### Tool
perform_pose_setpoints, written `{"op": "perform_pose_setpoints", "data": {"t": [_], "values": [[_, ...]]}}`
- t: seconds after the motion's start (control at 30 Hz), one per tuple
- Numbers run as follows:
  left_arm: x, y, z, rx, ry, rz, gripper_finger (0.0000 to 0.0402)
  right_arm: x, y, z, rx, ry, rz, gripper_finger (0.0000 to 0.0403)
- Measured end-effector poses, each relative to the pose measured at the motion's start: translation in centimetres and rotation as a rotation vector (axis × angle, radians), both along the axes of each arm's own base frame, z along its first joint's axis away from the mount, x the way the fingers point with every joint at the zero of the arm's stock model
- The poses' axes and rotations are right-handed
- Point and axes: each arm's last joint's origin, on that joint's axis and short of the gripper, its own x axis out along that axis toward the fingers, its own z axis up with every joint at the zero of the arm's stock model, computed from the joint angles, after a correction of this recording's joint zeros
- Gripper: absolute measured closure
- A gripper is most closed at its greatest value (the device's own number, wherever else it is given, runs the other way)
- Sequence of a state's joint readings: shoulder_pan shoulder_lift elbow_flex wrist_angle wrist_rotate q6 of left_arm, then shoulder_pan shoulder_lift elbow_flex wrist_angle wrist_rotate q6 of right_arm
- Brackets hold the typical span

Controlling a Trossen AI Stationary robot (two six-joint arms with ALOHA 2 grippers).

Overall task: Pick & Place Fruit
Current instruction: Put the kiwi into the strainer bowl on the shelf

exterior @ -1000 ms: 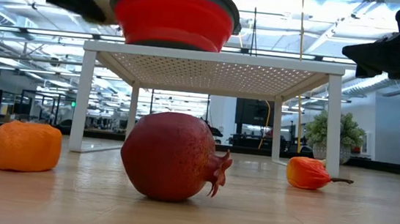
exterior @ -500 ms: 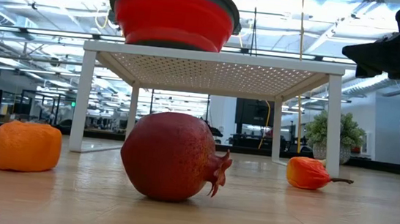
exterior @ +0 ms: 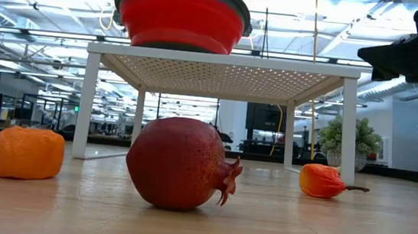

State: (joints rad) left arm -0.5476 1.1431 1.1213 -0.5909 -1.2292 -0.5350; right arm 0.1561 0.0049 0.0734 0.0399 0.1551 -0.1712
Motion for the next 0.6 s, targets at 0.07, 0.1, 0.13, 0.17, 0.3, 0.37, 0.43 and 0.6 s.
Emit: {"op": "perform_pose_setpoints", "data": {"t": [0.07, 0.1, 0.13, 0.17, 0.3, 0.37, 0.43, 0.6], "values": [[0.3, -0.2, 0.4, -0.049, -0.049, -0.024, 0.0218, 0.0, 0.0, 0.0, 0.001, 0.001, 0.000, 0.0403], [0.4, -0.3, 0.6, -0.076, -0.077, -0.035, 0.0218, 0.0, 0.0, 0.0, 0.001, 0.001, 0.000, 0.0403], [0.5, -0.4, 0.8, -0.104, -0.102, -0.050, 0.0218, 0.0, 0.0, 0.0, 0.001, 0.000, 0.000, 0.0403], [0.7, -0.5, 1.0, -0.132, -0.126, -0.065, 0.0218, 0.0, 0.0, 0.0, 0.001, 0.000, 0.000, 0.0403], [1.1, -0.9, 1.7, -0.242, -0.205, -0.154, 0.0218, 0.0, 0.0, 0.0, 0.002, 0.000, 0.000, 0.0403], [1.3, -1.1, 2.0, -0.299, -0.242, -0.210, 0.0218, 0.0, 0.0, 0.0, 0.002, 0.001, 0.000, 0.0403], [1.5, -1.4, 2.4, -0.352, -0.276, -0.277, 0.0218, 0.0, 0.0, 0.0, 0.002, 0.001, 0.000, 0.0403], [1.8, -2.1, 3.5, -0.457, -0.349, -0.481, 0.0218, 0.0, 0.0, 0.0, 0.002, 0.000, 0.000, 0.0403]]}}
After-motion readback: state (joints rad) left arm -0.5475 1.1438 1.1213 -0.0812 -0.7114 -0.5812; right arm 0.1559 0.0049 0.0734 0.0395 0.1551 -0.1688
